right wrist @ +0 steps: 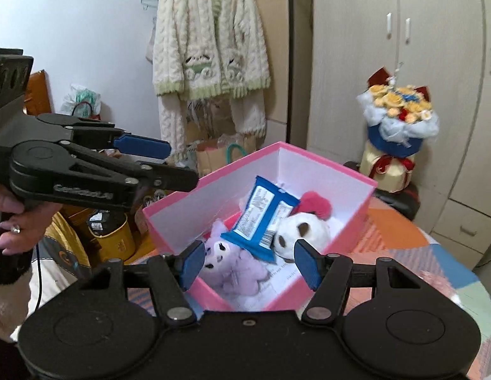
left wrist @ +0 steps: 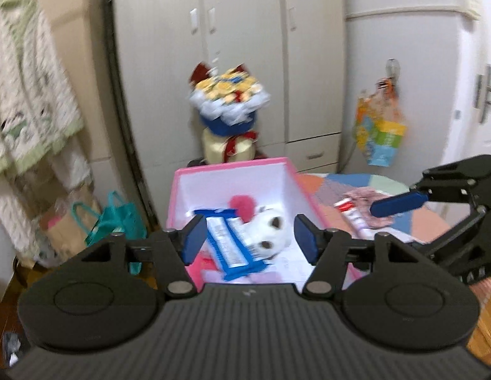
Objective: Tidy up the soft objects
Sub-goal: 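Lower the wet-wipes pack into the box, open the left gripper and withdraw, then grasp the pink floral scrunchie with the left gripper while the right gripper grasps the white tissue pack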
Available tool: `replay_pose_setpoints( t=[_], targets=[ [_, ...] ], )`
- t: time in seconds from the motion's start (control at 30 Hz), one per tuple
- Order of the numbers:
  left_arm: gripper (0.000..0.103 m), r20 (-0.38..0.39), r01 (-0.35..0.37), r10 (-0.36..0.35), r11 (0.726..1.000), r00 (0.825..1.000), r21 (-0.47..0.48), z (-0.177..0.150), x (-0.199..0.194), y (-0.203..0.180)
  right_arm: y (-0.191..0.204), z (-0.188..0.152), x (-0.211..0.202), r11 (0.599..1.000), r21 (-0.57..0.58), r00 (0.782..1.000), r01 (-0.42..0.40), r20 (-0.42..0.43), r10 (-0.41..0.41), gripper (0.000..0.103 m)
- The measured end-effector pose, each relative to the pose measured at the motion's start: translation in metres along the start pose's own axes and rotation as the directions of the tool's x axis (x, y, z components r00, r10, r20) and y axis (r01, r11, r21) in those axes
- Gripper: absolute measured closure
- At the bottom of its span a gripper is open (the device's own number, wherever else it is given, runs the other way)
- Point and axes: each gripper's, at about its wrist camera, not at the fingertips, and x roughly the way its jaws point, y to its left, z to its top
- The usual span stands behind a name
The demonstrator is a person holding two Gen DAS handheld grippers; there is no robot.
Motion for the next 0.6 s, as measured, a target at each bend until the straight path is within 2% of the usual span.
replay_pose_setpoints(
  t=[0.1, 0.13, 0.27, 0.6],
  targets=[
    [0.034, 0.008, 0.080, -0.080, 0.996, 0.997, 0.024, -0.001, -0.014, -0.017, -0.006, -0.013, -0.025, 0.999, 0.020, 0.999, 0.032, 0.013, -0.032, 0.035],
    [0.031, -0.001, 0.121, -0.121, 0.992, 0.993, 0.024, -0.002, -0.017, -0.023, -0.009, -0.017, -0.032, 0.999, 0.024, 0.999, 0.042, 0.011, -0.042, 0.035],
    [0.030, -0.049, 0.245, -0.244, 0.970, 0.969, 0.011, -0.006, -0.019, -0.044, -0.018, -0.041, -0.056, 0.997, 0.012, 0.997, 0.075, -0.008, -0.075, 0.035],
    [0.030, -0.116, 0.346, -0.337, 0.936, 0.934, 0.065, -0.012, 0.010, -0.114, -0.058, -0.097, -0.090, 0.974, 0.097, 0.979, 0.203, -0.013, -0.202, 0.034]
  ],
)
